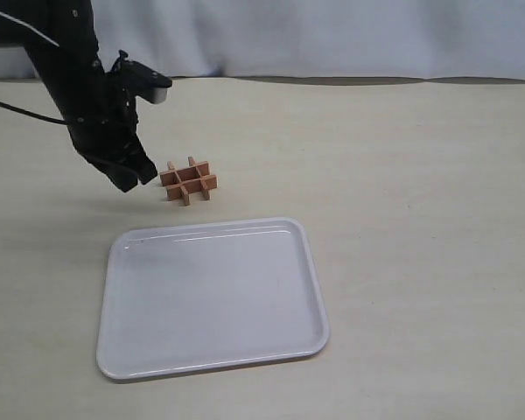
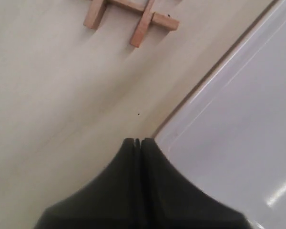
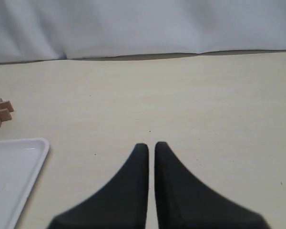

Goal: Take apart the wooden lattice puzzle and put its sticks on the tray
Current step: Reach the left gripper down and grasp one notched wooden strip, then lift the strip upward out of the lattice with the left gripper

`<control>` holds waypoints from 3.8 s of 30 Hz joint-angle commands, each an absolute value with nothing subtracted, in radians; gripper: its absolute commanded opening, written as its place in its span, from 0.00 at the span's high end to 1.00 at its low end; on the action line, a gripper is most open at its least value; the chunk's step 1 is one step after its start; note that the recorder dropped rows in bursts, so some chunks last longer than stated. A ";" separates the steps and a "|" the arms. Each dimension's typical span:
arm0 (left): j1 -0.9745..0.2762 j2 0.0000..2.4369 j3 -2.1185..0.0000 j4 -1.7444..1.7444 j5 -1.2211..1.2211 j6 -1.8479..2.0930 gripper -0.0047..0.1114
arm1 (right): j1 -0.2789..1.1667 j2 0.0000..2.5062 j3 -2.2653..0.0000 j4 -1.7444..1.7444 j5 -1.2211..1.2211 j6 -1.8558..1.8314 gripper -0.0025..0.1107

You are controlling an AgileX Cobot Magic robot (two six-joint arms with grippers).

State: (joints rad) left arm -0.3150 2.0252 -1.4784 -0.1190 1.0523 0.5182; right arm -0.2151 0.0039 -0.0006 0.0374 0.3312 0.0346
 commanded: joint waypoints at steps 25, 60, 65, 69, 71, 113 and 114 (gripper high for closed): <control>-0.316 2.037 -1.490 -0.160 0.889 0.545 0.48 | -0.223 0.000 0.000 0.040 0.311 0.025 0.94; -0.316 2.152 -1.490 -0.305 0.920 0.965 0.60 | -0.223 0.000 0.000 0.040 0.305 0.027 0.94; -0.316 2.173 -1.490 -0.335 0.870 0.965 0.60 | -0.223 0.000 0.000 0.040 0.305 0.025 0.94; -0.316 2.181 -1.490 -0.326 0.843 0.965 0.60 | -0.223 0.000 0.000 0.040 0.305 0.025 0.94; -0.316 2.181 -1.490 -0.320 0.842 0.965 0.60 | -0.223 0.000 0.000 0.040 0.305 0.025 0.94; -0.364 2.129 -1.490 -0.371 0.733 1.016 0.96 | -0.223 0.000 0.000 0.040 0.296 0.025 0.94; -0.364 2.117 -1.490 -0.369 0.745 1.016 0.96 | -0.223 0.000 0.000 0.040 0.296 0.025 0.94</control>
